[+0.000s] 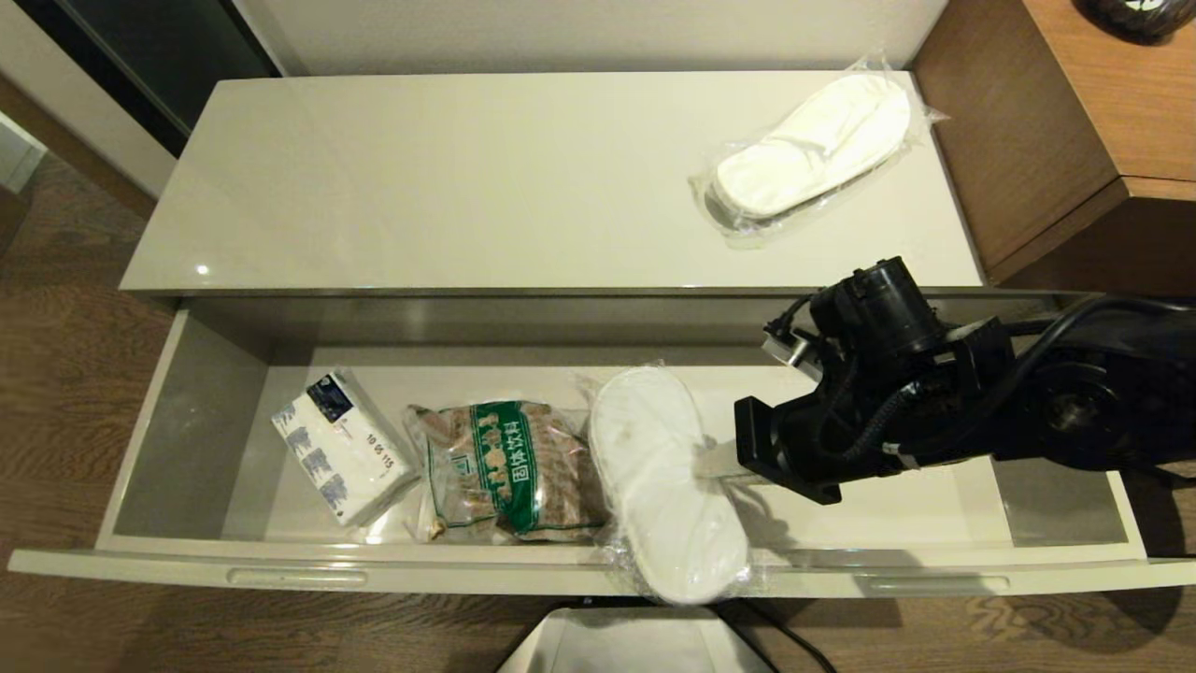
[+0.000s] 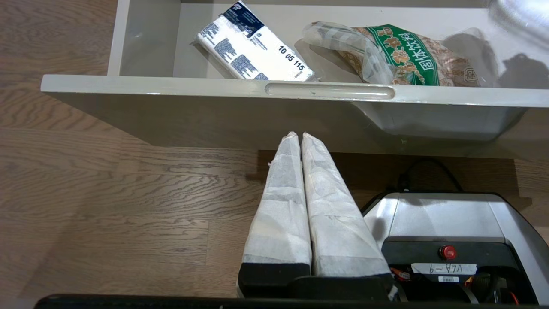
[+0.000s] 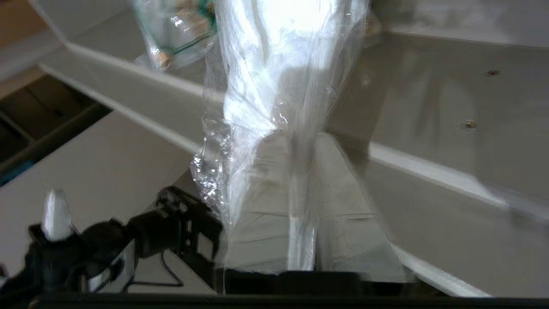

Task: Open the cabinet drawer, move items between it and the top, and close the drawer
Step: Put the disposable slippers in the drawer

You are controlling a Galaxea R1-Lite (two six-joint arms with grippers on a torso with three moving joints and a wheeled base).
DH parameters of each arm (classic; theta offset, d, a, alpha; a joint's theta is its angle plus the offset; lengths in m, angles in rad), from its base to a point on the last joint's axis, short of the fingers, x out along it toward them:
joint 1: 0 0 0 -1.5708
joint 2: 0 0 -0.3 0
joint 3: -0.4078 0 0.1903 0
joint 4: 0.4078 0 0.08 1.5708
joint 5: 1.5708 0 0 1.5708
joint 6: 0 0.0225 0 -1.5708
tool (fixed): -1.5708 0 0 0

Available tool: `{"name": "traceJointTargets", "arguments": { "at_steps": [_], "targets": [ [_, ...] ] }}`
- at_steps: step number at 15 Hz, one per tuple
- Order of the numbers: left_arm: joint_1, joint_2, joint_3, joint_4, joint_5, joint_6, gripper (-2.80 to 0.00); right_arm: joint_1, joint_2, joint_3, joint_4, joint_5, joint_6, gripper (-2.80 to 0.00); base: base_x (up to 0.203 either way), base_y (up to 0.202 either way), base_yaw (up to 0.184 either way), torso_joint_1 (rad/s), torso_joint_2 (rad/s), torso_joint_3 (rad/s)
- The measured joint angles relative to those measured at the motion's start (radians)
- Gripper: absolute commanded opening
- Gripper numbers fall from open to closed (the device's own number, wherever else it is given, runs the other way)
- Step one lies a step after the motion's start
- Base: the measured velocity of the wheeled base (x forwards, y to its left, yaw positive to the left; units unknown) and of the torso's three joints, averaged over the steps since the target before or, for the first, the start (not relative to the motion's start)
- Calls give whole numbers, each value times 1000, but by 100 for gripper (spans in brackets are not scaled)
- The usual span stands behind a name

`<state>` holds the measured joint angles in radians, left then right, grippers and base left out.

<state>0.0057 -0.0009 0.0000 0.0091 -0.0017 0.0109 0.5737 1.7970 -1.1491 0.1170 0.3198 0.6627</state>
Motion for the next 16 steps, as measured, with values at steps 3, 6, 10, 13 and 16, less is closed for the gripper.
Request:
{"name": "traceJointTargets", "arguments": {
  "at_steps": [3,6,10,13,16],
  "targets": [
    [0,0,0,0,0,0,-280,-37,14,-1,-44,1,21,0,0,0,0,0,0,0],
    [0,0,0,0,0,0,-280,-67,10,-10,-51,-2,21,0,0,0,0,0,0,0],
    [0,0,0,0,0,0,-280,-141,-104,-115,32,-5,12,0,0,0,0,0,0,0],
    [0,0,0,0,0,0,-280,-219,-194,-226,106,-81,-14,0,0,0,0,0,0,0],
    [0,0,0,0,0,0,-280,-272,-209,-334,171,-319,-37,0,0,0,0,0,0,0]
  ]
}}
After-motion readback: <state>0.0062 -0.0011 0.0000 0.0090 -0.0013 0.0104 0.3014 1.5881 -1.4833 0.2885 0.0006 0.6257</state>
